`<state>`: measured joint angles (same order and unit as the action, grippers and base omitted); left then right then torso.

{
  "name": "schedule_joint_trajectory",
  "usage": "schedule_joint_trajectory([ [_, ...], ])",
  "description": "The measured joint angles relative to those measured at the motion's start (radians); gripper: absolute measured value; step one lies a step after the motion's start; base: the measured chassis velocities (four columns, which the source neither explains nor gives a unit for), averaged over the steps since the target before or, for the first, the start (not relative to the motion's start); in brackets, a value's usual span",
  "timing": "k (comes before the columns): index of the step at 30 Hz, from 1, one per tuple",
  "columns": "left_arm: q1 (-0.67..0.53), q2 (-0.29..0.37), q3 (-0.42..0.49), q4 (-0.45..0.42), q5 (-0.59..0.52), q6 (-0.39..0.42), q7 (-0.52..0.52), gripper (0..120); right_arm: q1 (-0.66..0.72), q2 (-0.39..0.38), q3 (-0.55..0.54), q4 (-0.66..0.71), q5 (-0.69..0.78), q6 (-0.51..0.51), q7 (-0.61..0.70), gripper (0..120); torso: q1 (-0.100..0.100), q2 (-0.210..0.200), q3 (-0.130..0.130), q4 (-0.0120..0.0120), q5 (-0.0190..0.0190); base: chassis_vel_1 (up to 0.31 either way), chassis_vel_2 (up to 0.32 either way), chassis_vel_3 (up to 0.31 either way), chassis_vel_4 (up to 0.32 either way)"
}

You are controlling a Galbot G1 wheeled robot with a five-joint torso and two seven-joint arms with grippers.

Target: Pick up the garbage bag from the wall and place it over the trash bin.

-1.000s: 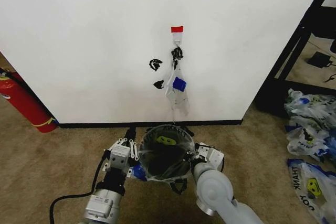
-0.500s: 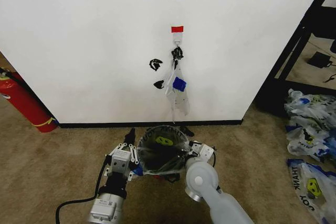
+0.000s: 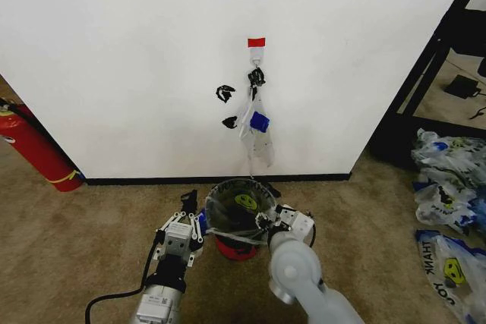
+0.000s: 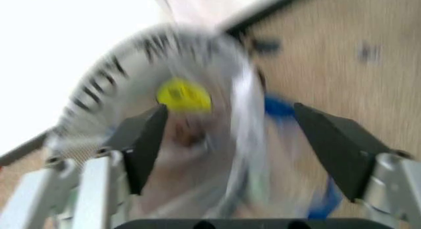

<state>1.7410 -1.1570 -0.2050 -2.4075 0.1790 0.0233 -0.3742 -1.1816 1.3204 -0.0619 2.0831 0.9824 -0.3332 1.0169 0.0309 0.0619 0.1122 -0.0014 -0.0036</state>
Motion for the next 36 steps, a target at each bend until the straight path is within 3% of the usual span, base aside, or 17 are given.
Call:
schedule_joint_trajectory([
  [2, -0.005, -0.016, -0.015, 0.000, -0.003, -0.014, 0.001, 0, -0.042, -0.057, -0.010, 0.063, -0.125, 0.046, -0.084, 85, 0.000, 0.000, 0.000, 0.0000, -0.0001, 0.000, 0.000, 0.000, 0.000],
  [3, -0.007, -0.020, -0.018, 0.001, -0.005, -0.016, 0.002, 0, -0.051, -0.068, -0.010, 0.071, -0.155, 0.063, -0.112, 86, 0.000, 0.000, 0.000, -0.0001, -0.0002, 0.000, 0.000, 0.000, 0.000],
  [4, -0.020, -0.048, -0.037, 0.006, -0.039, -0.022, 0.011, 0, -0.092, -0.111, -0.002, 0.088, -0.285, 0.157, -0.273, 91, 0.000, 0.000, 0.000, -0.0001, -0.0004, 0.000, 0.000, 0.000, 0.000],
  [5, -0.020, -0.048, -0.037, 0.006, -0.039, -0.022, 0.011, 0, -0.092, -0.111, -0.002, 0.088, -0.285, 0.157, -0.273, 91, 0.000, 0.000, 0.000, -0.0001, -0.0004, 0.000, 0.000, 0.000, 0.000],
  [8, -0.065, -0.120, -0.113, 0.030, -0.186, -0.028, 0.067, 11, -0.169, -0.154, 0.091, 0.016, -0.605, 0.537, -0.707, 99, 0.000, 0.000, 0.000, -0.0004, -0.0004, 0.000, 0.000, 0.000, 0.000],
  [9, -0.069, -0.126, -0.122, 0.032, -0.203, -0.029, 0.076, 15, -0.171, -0.151, 0.113, -0.005, -0.672, 0.587, -0.752, 100, 0.000, 0.000, 0.000, -0.0003, -0.0003, 0.000, 0.000, 0.000, 0.000],
  [11, -0.083, -0.151, -0.176, 0.051, -0.280, -0.048, 0.148, 26, -0.176, -0.118, 0.234, -0.069, -0.971, 0.725, -0.839, 100, 0.000, 0.000, 0.000, 0.0002, -0.0001, 0.000, 0.000, 0.000, 0.000],
  [14, -0.092, -0.171, -0.235, 0.086, -0.306, -0.099, 0.222, 33, -0.194, -0.091, 0.310, -0.080, -1.121, 0.748, -0.838, 100, 0.000, 0.000, 0.000, 0.0000, 0.0002, 0.000, 0.000, 0.000, 0.000],
  [18, -0.105, -0.198, -0.350, 0.177, -0.349, -0.193, 0.334, 52, -0.247, -0.055, 0.364, -0.036, -1.122, 0.696, -0.790, 100, 0.000, 0.000, 0.000, -0.0001, -0.0004, 0.000, 0.000, 0.000, 0.000],
  [20, -0.105, -0.199, -0.357, 0.184, -0.352, -0.198, 0.338, 52, -0.249, -0.053, 0.366, -0.034, -1.114, 0.696, -0.789, 100, 0.000, 0.000, 0.000, -0.0001, -0.0005, 0.000, 0.000, 0.000, 0.000],
  [27, -0.102, -0.234, -0.448, 0.205, -0.355, -0.213, 0.389, 84, -0.262, -0.025, 0.388, -0.039, -1.020, 0.761, -0.859, 100, 0.000, 0.000, 0.000, 0.0001, -0.0003, 0.000, 0.000, 0.000, 0.000],
  [33, -0.089, -0.235, -0.469, 0.207, -0.335, -0.216, 0.402, 99, -0.271, -0.023, 0.393, -0.053, -1.008, 0.805, -0.895, 100, 0.000, 0.000, 0.000, 0.0001, -0.0003, 0.000, 0.000, 0.000, 0.000],
  [36, -0.089, -0.237, -0.472, 0.198, -0.335, -0.216, 0.402, 100, -0.275, -0.022, 0.387, -0.058, -1.000, 0.808, -0.895, 100, 0.000, 0.000, 0.000, 0.0000, -0.0003, 0.000, 0.000, 0.000, 0.000],
])
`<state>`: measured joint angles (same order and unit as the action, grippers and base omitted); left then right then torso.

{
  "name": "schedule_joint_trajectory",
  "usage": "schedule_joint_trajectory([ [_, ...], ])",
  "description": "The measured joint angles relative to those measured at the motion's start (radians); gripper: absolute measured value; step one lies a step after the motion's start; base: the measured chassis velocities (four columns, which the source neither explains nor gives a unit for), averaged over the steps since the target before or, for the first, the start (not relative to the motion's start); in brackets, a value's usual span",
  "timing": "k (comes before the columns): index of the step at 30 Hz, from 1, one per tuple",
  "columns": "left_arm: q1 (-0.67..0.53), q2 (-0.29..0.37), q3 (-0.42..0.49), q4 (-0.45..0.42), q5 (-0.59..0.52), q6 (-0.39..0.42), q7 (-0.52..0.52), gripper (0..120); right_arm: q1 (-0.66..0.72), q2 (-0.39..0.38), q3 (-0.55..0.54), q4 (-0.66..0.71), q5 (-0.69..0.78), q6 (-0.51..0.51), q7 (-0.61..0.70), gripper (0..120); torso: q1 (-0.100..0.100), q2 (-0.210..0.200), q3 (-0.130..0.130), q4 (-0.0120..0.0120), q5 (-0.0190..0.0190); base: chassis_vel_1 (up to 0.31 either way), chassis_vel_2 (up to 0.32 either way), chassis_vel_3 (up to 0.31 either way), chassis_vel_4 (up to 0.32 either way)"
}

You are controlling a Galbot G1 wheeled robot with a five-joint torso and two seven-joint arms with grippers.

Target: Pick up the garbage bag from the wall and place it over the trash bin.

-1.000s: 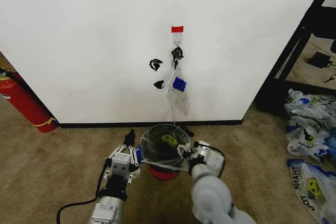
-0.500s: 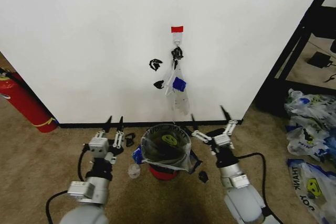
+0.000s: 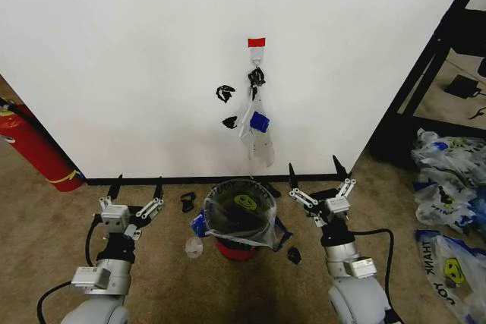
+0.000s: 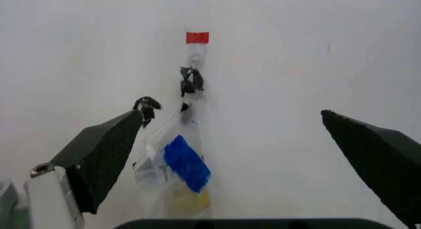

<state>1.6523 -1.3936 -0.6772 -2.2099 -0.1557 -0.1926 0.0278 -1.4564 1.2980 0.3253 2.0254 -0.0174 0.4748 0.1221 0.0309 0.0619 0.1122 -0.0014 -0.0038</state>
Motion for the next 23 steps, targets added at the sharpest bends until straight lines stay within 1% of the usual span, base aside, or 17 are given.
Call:
schedule_joint_trajectory([
  [9, 0.000, 0.001, -0.014, -0.013, -0.001, 0.027, -0.002, 100, -0.004, -0.003, -0.022, -0.013, 0.009, -0.001, 0.018, 100, 0.000, 0.000, 0.000, 0.0000, 0.0000, 0.000, 0.000, 0.000, 0.000],
  [23, 0.007, -0.009, -0.012, -0.018, 0.004, 0.030, -0.005, 100, -0.003, 0.003, -0.044, -0.027, 0.002, 0.001, 0.026, 100, 0.000, 0.000, 0.000, 0.0000, 0.0000, 0.000, 0.000, 0.000, 0.000],
])
